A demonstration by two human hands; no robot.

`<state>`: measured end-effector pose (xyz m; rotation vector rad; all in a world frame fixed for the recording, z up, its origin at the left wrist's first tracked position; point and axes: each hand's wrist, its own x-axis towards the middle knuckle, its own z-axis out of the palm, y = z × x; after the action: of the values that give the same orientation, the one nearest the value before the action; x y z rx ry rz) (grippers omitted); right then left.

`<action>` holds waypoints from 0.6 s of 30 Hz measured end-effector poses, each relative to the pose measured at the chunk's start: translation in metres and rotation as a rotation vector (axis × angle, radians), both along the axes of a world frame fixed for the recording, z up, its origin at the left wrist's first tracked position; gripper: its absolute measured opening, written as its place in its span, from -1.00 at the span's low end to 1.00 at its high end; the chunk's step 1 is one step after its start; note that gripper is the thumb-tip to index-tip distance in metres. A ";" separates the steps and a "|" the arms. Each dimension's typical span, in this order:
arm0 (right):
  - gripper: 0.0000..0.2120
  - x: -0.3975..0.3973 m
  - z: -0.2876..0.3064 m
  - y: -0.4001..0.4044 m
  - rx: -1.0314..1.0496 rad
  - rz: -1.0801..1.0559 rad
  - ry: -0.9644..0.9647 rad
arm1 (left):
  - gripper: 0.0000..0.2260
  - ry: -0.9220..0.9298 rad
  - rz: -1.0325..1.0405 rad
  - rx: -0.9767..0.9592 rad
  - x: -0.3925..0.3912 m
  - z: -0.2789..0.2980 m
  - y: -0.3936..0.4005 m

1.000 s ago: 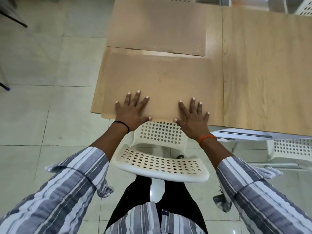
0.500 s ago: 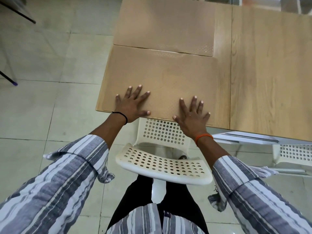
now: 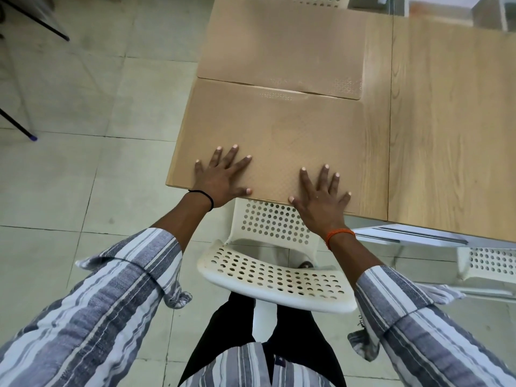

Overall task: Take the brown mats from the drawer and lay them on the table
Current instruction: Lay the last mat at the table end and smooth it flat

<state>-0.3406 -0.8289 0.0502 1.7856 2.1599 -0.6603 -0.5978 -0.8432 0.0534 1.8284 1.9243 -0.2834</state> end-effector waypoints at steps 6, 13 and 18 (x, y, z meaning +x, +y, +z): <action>-0.28 -0.003 0.001 -0.001 -0.005 -0.012 0.010 | -0.25 -0.002 0.003 0.005 -0.002 0.001 0.000; -0.28 -0.006 0.010 0.001 -0.015 -0.028 0.014 | -0.27 0.033 -0.020 0.045 -0.003 0.003 0.001; -0.51 -0.016 0.027 0.019 0.181 -0.014 -0.018 | -0.53 -0.039 0.042 0.242 0.000 0.017 0.031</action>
<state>-0.3569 -0.8095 0.0767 1.8883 2.2602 -0.4624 -0.5977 -0.8118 0.0701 1.9247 2.0404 0.0001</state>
